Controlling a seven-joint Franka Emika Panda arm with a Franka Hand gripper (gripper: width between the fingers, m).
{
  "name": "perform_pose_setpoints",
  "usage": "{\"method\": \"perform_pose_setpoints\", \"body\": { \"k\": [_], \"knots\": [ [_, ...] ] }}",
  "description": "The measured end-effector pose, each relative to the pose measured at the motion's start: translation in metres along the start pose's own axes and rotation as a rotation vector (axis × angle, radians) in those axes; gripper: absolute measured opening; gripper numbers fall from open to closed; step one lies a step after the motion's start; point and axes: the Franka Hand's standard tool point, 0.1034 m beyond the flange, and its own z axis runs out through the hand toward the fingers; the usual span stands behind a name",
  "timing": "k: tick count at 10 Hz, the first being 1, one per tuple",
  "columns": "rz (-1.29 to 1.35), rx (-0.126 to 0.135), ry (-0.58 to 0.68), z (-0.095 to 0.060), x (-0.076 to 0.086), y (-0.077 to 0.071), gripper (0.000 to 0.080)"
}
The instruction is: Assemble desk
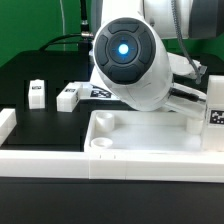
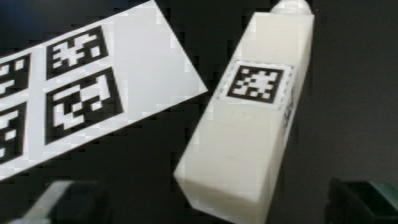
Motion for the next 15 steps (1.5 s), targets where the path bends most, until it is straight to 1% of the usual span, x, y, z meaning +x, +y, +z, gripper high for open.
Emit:
{"method": "perform_pose_setpoints", "body": {
  "k": [2, 3, 5, 14, 15],
  "knots": [
    [0.015, 0.003, -0.002, 0.001, -0.001, 0.001, 0.0646],
    [0.019, 0.007, -0.005, 0.005, -0.003, 0.002, 0.0646],
    [0.013, 0.012, -0.010, 0.014, -0.009, -0.002, 0.0649],
    [0.011, 0.012, -0.006, 0.013, -0.009, -0.003, 0.0649],
    [0.011, 0.012, -0.006, 0.013, -0.009, -0.003, 0.0522]
  ]
}}
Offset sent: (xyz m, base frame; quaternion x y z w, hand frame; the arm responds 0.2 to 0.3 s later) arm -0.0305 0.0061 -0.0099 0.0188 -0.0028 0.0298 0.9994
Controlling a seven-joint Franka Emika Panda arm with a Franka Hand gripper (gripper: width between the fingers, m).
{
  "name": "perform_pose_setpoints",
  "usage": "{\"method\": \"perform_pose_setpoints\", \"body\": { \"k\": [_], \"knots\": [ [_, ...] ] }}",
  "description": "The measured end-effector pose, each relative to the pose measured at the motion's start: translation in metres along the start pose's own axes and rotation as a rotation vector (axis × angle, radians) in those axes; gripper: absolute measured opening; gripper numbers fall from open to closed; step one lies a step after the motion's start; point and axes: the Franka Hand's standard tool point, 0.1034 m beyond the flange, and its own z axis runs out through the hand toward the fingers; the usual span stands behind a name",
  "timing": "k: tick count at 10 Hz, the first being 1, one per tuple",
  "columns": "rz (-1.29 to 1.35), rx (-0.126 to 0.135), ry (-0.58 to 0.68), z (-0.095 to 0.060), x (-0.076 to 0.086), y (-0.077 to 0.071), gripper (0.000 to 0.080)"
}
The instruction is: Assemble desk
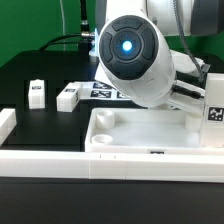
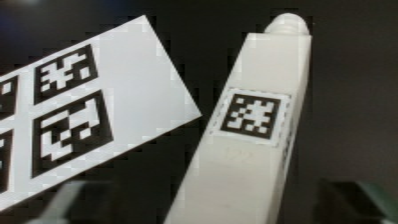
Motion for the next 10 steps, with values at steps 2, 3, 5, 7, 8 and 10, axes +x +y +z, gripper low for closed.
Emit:
{"method": "perform_pose_setpoints", "body": {
  "k": [2, 3, 5, 7, 8, 10],
  "knots": [
    [0.000, 0.000, 0.000, 0.0000, 0.0000, 0.0000, 0.0250],
    [0.000, 0.000, 0.000, 0.0000, 0.0000, 0.0000, 0.0250],
    [0.000, 0.000, 0.000, 0.0000, 0.0000, 0.0000, 0.0024],
    [0.000, 0.000, 0.000, 0.0000, 0.0000, 0.0000, 0.0005],
    [0.000, 0.000, 0.000, 0.0000, 0.0000, 0.0000, 0.0002],
    [-0.001, 0.001, 0.000, -0.0003, 0.0001, 0.0002, 0.0001]
  ]
}}
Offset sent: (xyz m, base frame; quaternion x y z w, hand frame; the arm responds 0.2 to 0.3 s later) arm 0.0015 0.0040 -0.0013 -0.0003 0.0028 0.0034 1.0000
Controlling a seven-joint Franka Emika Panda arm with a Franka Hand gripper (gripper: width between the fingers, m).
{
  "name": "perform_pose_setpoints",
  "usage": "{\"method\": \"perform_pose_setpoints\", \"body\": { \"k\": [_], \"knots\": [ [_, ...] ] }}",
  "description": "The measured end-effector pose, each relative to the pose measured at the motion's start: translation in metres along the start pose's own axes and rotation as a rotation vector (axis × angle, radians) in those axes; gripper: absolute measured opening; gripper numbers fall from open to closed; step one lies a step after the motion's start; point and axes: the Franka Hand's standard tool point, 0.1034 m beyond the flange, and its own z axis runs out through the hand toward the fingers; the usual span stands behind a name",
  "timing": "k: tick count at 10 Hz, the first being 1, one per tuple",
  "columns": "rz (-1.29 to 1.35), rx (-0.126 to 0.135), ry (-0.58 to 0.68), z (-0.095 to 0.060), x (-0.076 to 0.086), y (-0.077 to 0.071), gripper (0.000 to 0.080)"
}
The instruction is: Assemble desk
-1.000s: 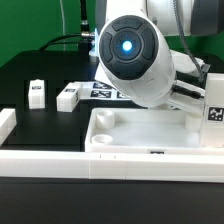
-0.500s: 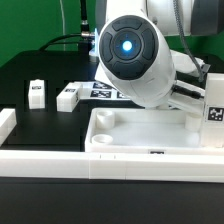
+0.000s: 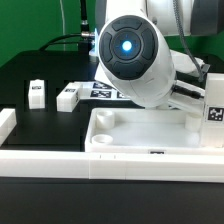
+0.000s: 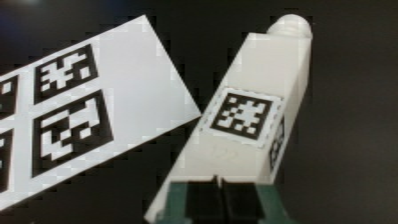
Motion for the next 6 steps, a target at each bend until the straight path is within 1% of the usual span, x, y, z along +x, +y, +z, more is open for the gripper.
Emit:
{"method": "perform_pose_setpoints", "body": {
  "k": [1, 2, 3, 4, 5, 6],
  "knots": [
    [0.000, 0.000, 0.000, -0.0002, 0.0001, 0.0001, 0.0001],
    [0.000, 0.000, 0.000, 0.0000, 0.0001, 0.0001, 0.0088],
    [0.000, 0.000, 0.000, 0.0000, 0.0002, 0.0001, 0.0224],
    [0.000, 0.000, 0.000, 0.0001, 0.0002, 0.0001, 0.0224],
    [-0.004, 0.001, 0.002, -0.0007, -0.0002, 0.0001, 0.0407],
    [-0.031, 0.012, 0.024, -0.0070, -0.0057, 0.0013, 0.0541]
  ]
}}
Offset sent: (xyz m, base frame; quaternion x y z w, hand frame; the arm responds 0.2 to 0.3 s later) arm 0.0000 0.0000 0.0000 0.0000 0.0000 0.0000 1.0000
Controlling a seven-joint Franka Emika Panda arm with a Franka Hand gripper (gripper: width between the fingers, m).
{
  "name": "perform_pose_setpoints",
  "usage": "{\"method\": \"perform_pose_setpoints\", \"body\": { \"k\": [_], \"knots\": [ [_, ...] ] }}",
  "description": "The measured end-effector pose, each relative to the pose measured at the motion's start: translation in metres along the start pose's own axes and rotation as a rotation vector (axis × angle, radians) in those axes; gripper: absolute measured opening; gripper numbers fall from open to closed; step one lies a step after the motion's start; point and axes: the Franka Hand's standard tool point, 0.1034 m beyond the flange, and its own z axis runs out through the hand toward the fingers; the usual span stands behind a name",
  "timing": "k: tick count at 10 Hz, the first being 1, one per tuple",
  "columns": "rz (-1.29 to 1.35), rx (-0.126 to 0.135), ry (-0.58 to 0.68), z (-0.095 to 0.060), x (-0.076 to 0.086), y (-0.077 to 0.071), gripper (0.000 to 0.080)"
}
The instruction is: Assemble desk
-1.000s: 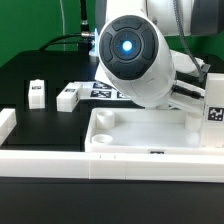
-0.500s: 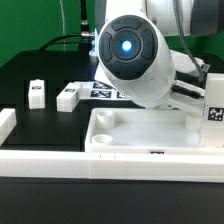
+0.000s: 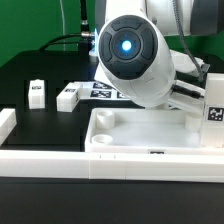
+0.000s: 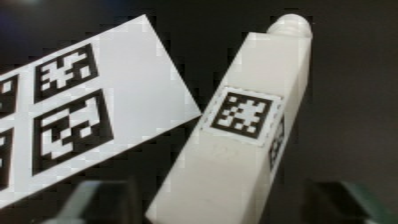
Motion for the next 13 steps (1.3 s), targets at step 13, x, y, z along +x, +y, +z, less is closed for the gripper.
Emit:
{"method": "perform_pose_setpoints", "body": {
  "k": [13],
  "knots": [
    [0.016, 0.223, 0.284, -0.020, -0.027, 0.000, 0.0649]
  ]
}}
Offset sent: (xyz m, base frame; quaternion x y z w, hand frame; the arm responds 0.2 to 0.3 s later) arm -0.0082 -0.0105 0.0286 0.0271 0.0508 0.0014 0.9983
